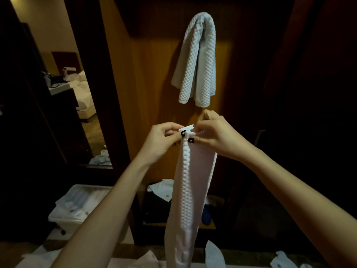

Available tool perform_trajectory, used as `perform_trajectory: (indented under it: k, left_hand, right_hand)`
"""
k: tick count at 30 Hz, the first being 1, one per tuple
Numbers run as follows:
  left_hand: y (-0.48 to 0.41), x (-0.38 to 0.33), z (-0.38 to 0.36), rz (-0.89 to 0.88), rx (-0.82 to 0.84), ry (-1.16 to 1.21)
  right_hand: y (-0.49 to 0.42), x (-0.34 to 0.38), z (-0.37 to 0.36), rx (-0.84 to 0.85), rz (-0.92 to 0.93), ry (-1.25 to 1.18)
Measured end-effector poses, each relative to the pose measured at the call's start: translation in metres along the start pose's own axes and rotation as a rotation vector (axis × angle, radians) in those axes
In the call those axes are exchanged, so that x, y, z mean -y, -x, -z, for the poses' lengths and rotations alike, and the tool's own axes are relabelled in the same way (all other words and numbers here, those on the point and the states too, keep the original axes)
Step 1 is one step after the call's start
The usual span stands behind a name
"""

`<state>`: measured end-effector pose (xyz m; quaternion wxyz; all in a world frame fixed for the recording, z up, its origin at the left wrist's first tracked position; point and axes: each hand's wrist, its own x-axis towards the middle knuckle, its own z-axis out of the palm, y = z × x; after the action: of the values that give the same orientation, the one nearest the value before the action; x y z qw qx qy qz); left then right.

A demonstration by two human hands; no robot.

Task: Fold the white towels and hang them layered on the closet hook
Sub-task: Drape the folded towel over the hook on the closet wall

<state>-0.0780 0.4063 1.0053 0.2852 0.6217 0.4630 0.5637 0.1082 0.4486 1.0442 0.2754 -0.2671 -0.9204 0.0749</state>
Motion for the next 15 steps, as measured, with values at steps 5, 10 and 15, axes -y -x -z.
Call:
perform_trajectory:
  k: [5, 10, 15]
  left_hand:
    - [0.007, 0.0, 0.002, -0.035, 0.044, 0.008]
    - [0.011, 0.004, -0.004, -0.081, -0.029, 0.047]
    - [0.009, 0.012, -0.005, -0.089, -0.116, 0.025]
  right_hand:
    - [-0.009, 0.001, -0.001, 0.018, -0.031, 0.001]
    - [-0.015, 0.001, 0.0, -0.011, -0.069, 0.067]
    - [-0.003, -0.02, 0.012, 0.171, -0.144, 0.128]
